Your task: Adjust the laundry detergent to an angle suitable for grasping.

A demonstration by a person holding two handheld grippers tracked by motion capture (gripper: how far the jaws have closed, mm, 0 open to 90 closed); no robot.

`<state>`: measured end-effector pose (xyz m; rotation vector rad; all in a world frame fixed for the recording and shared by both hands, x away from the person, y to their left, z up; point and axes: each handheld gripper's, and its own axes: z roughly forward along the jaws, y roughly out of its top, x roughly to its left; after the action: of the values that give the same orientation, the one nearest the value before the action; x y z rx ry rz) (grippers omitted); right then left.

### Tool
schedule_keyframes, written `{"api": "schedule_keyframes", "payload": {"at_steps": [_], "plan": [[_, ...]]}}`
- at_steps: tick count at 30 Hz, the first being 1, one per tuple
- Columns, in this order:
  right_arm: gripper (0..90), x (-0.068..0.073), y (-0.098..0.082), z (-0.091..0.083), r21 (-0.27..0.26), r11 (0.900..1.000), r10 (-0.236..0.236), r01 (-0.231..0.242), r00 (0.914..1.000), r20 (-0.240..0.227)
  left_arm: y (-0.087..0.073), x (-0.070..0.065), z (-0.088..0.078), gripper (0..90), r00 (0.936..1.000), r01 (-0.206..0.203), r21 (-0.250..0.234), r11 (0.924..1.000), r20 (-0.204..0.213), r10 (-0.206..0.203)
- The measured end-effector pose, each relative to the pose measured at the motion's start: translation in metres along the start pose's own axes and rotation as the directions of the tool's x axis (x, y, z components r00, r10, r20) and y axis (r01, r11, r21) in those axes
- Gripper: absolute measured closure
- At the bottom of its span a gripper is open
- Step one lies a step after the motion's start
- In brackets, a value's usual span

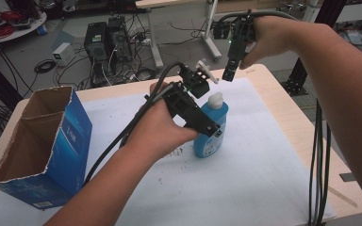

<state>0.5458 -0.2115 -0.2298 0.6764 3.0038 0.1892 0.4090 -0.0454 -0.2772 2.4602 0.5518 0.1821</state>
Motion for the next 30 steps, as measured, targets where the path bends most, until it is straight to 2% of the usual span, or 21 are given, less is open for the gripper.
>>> {"api": "schedule_keyframes", "payload": {"at_steps": [3, 5, 9, 14, 21, 25, 26, 29, 30], "plan": [[1.3, 0.000, 0.000, 0.000, 0.002, 1.000, 0.003, -0.003, 1.0000, 0.000, 0.001, 0.000, 0.008, 5.7, 1.0000, 0.009, 0.013, 0.9999, -0.003, -0.009], [1.3, 0.001, 0.000, -0.001, -0.001, 1.000, 0.004, -0.004, 1.0000, -0.001, 0.002, 0.001, 0.014, 5.7, 0.9998, 0.004, 0.034, 0.9994, -0.019, -0.004], [1.3, 0.001, 0.002, -0.001, -0.004, 1.000, 0.000, 0.000, 1.0000, -0.002, 0.003, 0.002, 0.022, 5.6, 0.9994, 0.013, 0.039, 0.9991, -0.032, -0.012], [1.3, 0.003, 0.002, 0.000, 0.001, 1.000, -0.001, 0.001, 1.0000, -0.002, 0.004, 0.002, 0.030, 5.6, 0.9992, 0.023, 0.024, 0.9994, -0.032, -0.023], [1.3, 0.002, 0.001, 0.001, 0.009, 1.000, 0.000, 0.000, 1.0000, 0.002, 0.007, 0.003, 0.039, 5.6, 0.9974, 0.039, 0.005, 0.9992, -0.061, -0.039], [1.3, 0.000, -0.001, 0.001, 0.007, 1.000, 0.005, -0.005, 1.0000, 0.000, 0.008, 0.004, 0.044, 5.6, 0.9971, 0.050, -0.003, 0.9988, -0.058, -0.050], [1.3, 0.000, -0.002, 0.001, 0.005, 1.000, 0.003, -0.003, 1.0000, 0.000, 0.009, 0.004, 0.047, 5.6, 0.9967, 0.044, -0.006, 0.9990, -0.069, -0.044], [1.3, -0.001, -0.004, 0.002, 0.003, 1.000, 0.009, -0.009, 1.0000, -0.002, 0.009, 0.005, 0.053, 5.7, 0.9956, 0.059, -0.013, 0.9982, -0.072, -0.060], [1.3, -0.002, -0.005, 0.003, -0.001, 1.000, 0.010, -0.010, 0.9999, -0.003, 0.009, 0.006, 0.054, 5.6, 0.9958, 0.052, -0.003, 0.9987, -0.075, -0.052]]}}
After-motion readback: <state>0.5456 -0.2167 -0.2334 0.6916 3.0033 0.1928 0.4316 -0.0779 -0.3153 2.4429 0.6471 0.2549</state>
